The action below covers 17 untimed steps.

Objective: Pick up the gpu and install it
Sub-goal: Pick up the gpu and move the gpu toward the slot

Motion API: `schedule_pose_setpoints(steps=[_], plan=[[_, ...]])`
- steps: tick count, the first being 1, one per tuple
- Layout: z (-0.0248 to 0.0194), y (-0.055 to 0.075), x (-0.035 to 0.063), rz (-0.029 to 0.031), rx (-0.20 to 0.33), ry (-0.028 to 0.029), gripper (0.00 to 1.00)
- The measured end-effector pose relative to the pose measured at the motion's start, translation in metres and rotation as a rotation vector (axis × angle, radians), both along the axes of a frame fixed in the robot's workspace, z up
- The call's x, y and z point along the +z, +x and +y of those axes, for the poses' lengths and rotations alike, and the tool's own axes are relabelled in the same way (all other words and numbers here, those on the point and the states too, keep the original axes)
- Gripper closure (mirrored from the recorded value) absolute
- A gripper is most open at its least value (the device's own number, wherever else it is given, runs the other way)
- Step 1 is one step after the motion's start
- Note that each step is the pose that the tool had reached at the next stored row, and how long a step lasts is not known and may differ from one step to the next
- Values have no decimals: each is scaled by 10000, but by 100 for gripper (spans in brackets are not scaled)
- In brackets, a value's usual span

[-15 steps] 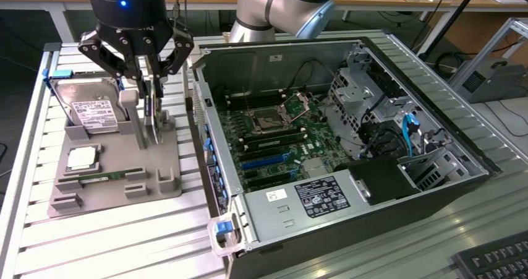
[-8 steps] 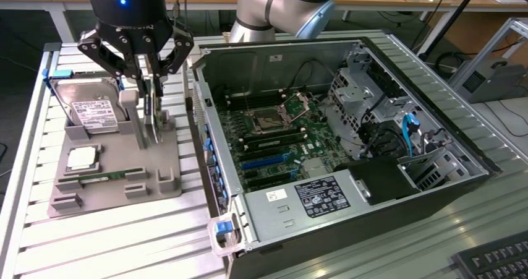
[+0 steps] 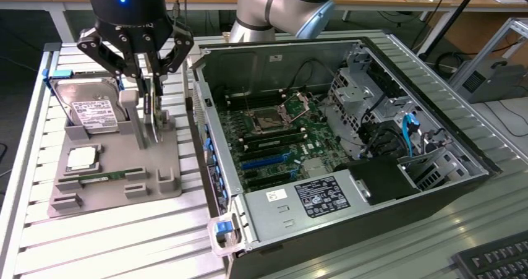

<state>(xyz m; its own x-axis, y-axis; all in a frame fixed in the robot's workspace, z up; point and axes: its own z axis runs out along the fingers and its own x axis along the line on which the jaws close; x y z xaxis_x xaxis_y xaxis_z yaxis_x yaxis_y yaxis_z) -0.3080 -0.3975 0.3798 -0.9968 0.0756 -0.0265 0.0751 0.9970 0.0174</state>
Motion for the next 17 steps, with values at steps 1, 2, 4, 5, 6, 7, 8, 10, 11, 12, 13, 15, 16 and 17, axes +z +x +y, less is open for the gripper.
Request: schedule_pose_setpoints(steps=[1,2,4,5,6,7,8,10,11,12,13,15,16,17], plan=[[0,0,3,0,0,0,73],[0,0,5,0,0,0,73],[0,0,9,0,0,0,73],[0,0,11,0,0,0,73],[0,0,13,0,0,0,73],[0,0,16,0,1,1,73],[0,0,18,0,0,0,73],[0,0,21,0,0,0,73],[0,0,22,-1,0,0,73],[0,0,24,0,0,1,73],[0,0,26,0,0,0,73],[0,0,30,0,0,0,73],[0,0,32,0,0,0,73],[0,0,35,0,0,0,73]])
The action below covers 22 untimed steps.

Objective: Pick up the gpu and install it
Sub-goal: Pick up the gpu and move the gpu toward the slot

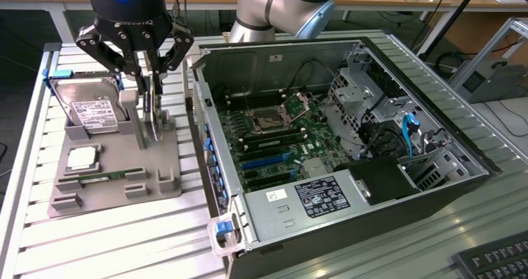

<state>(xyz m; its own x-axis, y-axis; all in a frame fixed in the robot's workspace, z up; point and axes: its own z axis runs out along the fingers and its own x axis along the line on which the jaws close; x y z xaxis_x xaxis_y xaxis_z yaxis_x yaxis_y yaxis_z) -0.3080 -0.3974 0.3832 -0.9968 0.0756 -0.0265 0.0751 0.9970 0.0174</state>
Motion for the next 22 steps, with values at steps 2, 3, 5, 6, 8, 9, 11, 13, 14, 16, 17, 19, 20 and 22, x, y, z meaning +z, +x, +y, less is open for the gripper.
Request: schedule_pose_setpoints(steps=[2,3,5,6,8,9,11,13,14,16,17,19,20,22], plan=[[0,0,3,-1,0,0,73],[0,0,6,0,0,0,73],[0,0,9,0,0,0,73],[0,0,13,0,0,0,73],[0,0,20,0,0,0,73],[0,0,22,0,0,0,73],[0,0,26,0,0,0,73],[0,0,31,0,0,0,73],[0,0,34,-1,0,1,73],[0,0,38,1,0,0,73],[0,0,40,0,0,0,73],[0,0,43,0,0,0,73],[0,0,45,1,0,0,73],[0,0,48,0,0,0,73]])
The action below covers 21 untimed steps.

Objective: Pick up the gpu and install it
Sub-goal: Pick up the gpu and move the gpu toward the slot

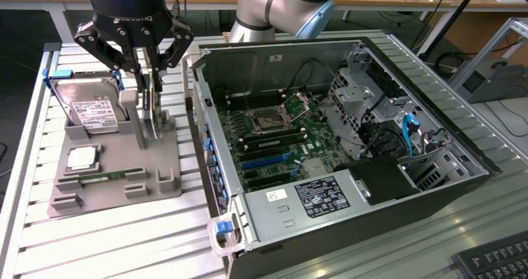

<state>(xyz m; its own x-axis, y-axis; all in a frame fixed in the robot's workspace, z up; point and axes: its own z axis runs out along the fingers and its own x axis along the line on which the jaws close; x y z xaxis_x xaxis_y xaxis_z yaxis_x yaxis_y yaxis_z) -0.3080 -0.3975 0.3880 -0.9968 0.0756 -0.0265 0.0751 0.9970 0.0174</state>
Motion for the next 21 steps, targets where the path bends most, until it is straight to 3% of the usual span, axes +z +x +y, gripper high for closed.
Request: schedule_pose_setpoints(steps=[21], plan=[[0,0,49,0,0,0,73]])
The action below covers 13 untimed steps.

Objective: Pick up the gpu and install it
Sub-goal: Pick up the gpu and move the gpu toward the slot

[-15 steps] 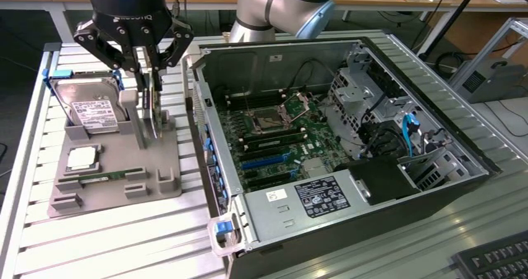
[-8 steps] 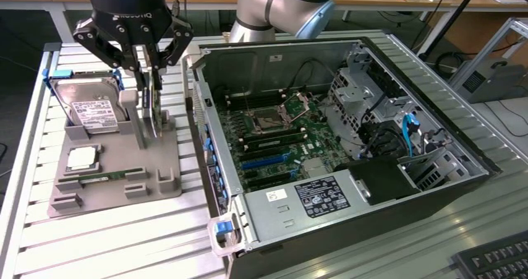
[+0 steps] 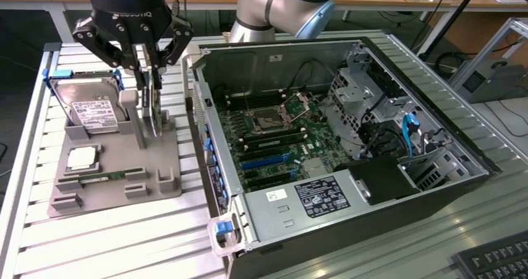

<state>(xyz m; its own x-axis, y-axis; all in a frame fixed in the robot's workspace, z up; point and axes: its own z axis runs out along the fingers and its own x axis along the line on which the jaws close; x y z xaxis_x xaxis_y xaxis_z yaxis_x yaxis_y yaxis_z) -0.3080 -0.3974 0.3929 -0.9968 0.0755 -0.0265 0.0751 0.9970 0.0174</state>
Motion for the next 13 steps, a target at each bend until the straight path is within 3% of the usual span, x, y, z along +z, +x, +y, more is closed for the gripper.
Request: schedule_pose_setpoints(steps=[13], plan=[[0,0,51,0,0,0,73]])
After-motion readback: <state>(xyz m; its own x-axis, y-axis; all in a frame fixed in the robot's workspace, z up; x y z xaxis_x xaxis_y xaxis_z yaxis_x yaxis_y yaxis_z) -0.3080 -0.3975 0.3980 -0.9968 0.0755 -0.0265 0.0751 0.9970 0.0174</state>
